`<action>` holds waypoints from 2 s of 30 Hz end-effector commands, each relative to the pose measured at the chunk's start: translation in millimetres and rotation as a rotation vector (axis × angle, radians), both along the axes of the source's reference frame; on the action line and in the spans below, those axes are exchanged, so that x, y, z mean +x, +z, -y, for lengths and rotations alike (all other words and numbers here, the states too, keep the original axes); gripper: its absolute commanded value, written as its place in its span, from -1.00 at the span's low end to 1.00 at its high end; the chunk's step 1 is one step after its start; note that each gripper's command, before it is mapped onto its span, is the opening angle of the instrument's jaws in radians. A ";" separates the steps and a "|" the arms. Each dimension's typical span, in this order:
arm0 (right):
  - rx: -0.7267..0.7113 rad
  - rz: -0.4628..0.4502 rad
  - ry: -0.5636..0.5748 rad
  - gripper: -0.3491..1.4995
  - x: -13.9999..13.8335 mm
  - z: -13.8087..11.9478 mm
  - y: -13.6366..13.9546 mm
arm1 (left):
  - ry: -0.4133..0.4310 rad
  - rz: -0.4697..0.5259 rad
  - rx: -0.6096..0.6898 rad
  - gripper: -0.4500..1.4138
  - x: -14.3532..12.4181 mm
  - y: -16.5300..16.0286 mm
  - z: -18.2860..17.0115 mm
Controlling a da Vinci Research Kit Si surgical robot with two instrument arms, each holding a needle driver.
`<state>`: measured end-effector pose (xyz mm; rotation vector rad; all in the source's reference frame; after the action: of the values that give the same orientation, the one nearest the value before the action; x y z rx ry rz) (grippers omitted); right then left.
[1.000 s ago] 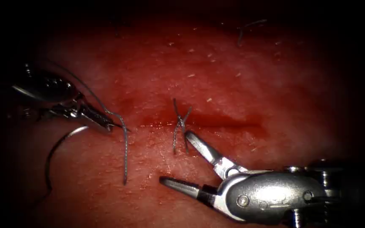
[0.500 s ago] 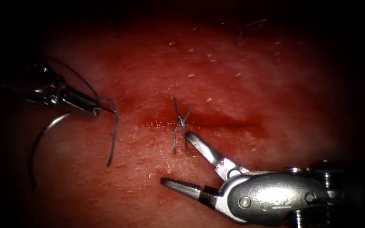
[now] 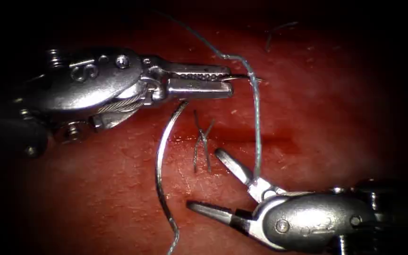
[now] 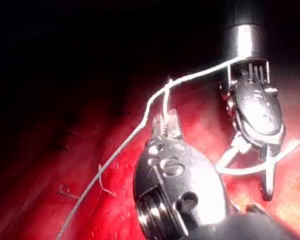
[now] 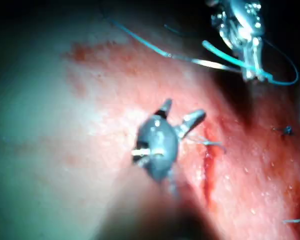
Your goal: Wound Closure
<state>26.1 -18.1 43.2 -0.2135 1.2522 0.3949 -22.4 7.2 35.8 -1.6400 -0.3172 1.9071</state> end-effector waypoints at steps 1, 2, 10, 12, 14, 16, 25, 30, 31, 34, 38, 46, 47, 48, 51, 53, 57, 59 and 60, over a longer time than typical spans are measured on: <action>0.025 0.005 0.018 0.24 -0.3 0.6 0.1 | -0.015 0.000 -0.037 -1.00 -0.8 0.4 -0.7; 0.033 0.010 0.026 0.22 -0.7 0.6 -0.2 | -0.035 0.001 -0.070 -1.00 -1.0 0.5 -1.2; 0.088 0.091 0.105 0.22 -6.5 -1.2 -4.7 | -0.184 -0.014 -0.182 -1.00 1.2 2.0 -1.9; 0.091 0.095 0.120 0.22 -7.5 -1.4 -5.5 | -0.240 -0.009 -0.194 -1.00 2.3 2.3 -2.1; 0.084 0.095 0.154 0.22 -8.1 -1.7 -6.2 | -0.294 0.001 -0.210 -1.00 3.1 2.7 -1.9; 0.079 0.103 0.178 0.38 -7.9 -1.7 -6.2 | -0.334 0.009 -0.225 -1.00 3.6 2.9 -1.6; 0.342 -0.052 0.292 0.36 -5.9 -0.1 -6.3 | -0.443 -0.002 -0.319 -1.00 4.2 4.1 0.5; 0.604 -0.182 0.406 0.29 -2.6 1.4 -6.6 | -0.507 0.012 -0.344 -1.00 4.1 4.2 1.1; 0.632 -0.198 0.420 0.38 -2.0 1.6 -6.6 | -0.514 0.011 -0.345 -1.00 4.1 4.2 1.0; 0.723 -0.268 0.417 0.38 0.6 2.1 -7.3 | -0.526 -0.017 -0.378 -1.00 3.8 4.2 0.8; 0.749 -0.287 0.410 0.20 2.3 2.3 -8.0 | -0.540 -0.025 -0.395 -1.00 3.7 4.2 1.0; 0.864 -0.362 0.358 -0.45 4.8 2.5 -7.3 | -0.572 -0.026 -0.439 -1.00 3.4 3.3 1.8; 0.861 -0.361 0.362 -0.45 5.1 2.6 -7.1 | -0.571 -0.025 -0.440 -1.00 3.4 3.2 1.9; 0.865 -0.357 0.365 -0.44 5.4 2.6 -6.6 | -0.573 -0.023 -0.442 -1.00 3.3 3.0 2.1; 0.863 -0.327 0.385 -0.42 6.2 2.7 -4.3 | -0.586 -0.015 -0.449 -1.00 3.0 1.6 2.9; 0.859 -0.318 0.399 -0.42 6.2 2.6 -3.8 | -0.584 -0.012 -0.450 -1.00 3.0 1.3 3.0; 0.845 -0.303 0.437 0.22 5.9 1.7 -2.1 | -0.594 -0.004 -0.452 -1.00 3.0 0.2 3.4; 0.841 -0.304 0.448 0.47 5.6 1.2 -1.7 | -0.596 0.003 -0.456 -1.00 3.1 -0.1 3.7; 0.838 -0.307 0.453 0.51 5.4 1.1 -1.7 | -0.600 0.006 -0.458 -1.00 3.2 -0.2 3.8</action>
<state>31.1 -18.6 41.0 0.2927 1.2420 1.3426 -18.5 3.0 35.1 -1.7634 0.6016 1.5554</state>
